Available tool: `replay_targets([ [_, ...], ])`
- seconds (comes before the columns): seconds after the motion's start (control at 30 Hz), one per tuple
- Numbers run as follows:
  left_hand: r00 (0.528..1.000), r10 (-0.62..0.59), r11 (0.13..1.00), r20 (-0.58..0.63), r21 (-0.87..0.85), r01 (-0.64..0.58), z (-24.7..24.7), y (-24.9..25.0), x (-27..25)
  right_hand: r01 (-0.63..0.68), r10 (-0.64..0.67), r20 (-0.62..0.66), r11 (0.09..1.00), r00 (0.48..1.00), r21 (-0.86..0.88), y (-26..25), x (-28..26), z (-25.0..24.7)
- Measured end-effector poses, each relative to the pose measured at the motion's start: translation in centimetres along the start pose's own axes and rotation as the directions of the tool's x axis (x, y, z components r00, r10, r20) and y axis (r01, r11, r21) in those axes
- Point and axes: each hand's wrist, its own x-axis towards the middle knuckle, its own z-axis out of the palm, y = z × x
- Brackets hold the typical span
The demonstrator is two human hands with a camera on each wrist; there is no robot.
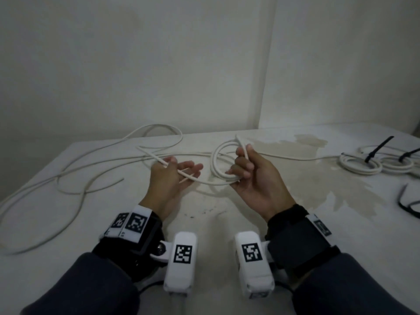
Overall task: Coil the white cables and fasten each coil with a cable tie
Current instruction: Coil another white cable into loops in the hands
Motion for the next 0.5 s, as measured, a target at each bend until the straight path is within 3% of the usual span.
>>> replay_targets([
  [0.13,0.972,0.231,0.963,0.049,0.13,-0.235,0.3,0.7,-0.8,-0.029,0.031,0.019,0.995,0.999,-0.097,0.3,-0.1,0.2],
  [0.3,0.914,0.339,0.88,0.221,0.27,-0.392,1.1,0.9,-1.0,-0.053,0.049,-0.022,0.964,0.999,-0.261,0.0,-0.3,0.4],
  [0.37,0.91,0.324,0.873,0.258,0.288,-0.392,1.2,1.1,-1.0,-0.084,0.087,-0.005,0.941,0.996,-0.327,0.0,-0.5,0.5],
  [0.5,0.916,0.175,0.915,0.362,0.282,-0.287,1.3,1.2,-1.7,-0.068,0.092,0.021,0.854,0.996,-0.516,0.3,-0.9,1.0],
])
